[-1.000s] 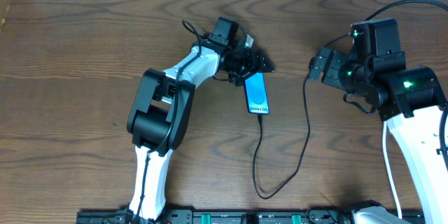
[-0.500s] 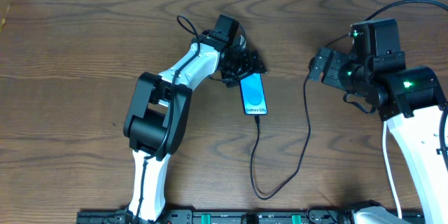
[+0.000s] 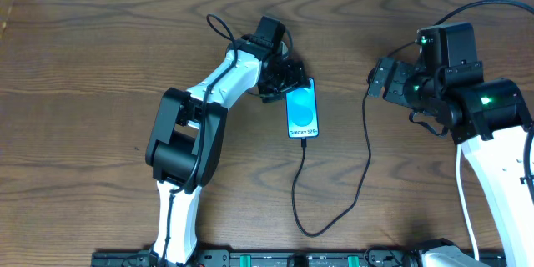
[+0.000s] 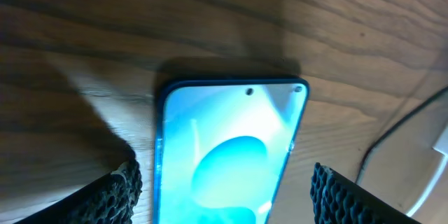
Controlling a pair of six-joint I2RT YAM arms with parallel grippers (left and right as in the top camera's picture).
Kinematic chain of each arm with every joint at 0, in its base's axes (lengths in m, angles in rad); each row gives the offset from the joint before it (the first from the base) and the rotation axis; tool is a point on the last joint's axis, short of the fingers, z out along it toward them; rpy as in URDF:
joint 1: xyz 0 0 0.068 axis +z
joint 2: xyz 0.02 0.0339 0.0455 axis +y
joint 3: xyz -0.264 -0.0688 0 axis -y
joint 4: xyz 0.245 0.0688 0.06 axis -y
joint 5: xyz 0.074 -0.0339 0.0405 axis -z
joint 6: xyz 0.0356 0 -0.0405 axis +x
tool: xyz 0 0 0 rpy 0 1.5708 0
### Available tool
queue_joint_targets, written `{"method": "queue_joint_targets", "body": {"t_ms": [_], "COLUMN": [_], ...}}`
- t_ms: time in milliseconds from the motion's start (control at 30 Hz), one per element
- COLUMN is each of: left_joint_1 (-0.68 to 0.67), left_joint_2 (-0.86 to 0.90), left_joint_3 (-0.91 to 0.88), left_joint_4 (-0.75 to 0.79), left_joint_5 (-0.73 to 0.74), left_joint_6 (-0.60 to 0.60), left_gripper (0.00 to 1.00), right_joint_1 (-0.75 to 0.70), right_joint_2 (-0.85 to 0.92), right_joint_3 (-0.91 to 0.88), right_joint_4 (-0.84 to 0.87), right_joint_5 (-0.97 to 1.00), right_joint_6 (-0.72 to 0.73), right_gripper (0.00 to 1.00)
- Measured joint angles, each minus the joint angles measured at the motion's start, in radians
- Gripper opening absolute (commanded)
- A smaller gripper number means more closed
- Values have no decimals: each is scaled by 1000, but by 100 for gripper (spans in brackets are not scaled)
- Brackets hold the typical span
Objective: Plug charger to phone and switch on socket
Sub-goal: 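Lower the plugged phone with the left gripper onto the table center, then release the phone and raise the left gripper away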
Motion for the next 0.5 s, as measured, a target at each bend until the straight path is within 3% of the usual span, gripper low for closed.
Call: {"method": "queue_joint_targets", "body": {"t_ms": [300,500], "left_joint_1": [-1,24], "left_joint_2": [-9,-10], "left_joint_3": [2,34], "left_joint_4": [-21,-101], "left_joint_5": [-115,-272], "left_joint_6": [1,75], "left_gripper": [85,85], "right_joint_1": [0,0], "right_joint_2": [0,0], "right_joint_3": [0,0], "right_joint_4": [-8,-27], "right_joint_5": [0,0], "right_joint_6": [0,0], "right_gripper": [99,99]}}
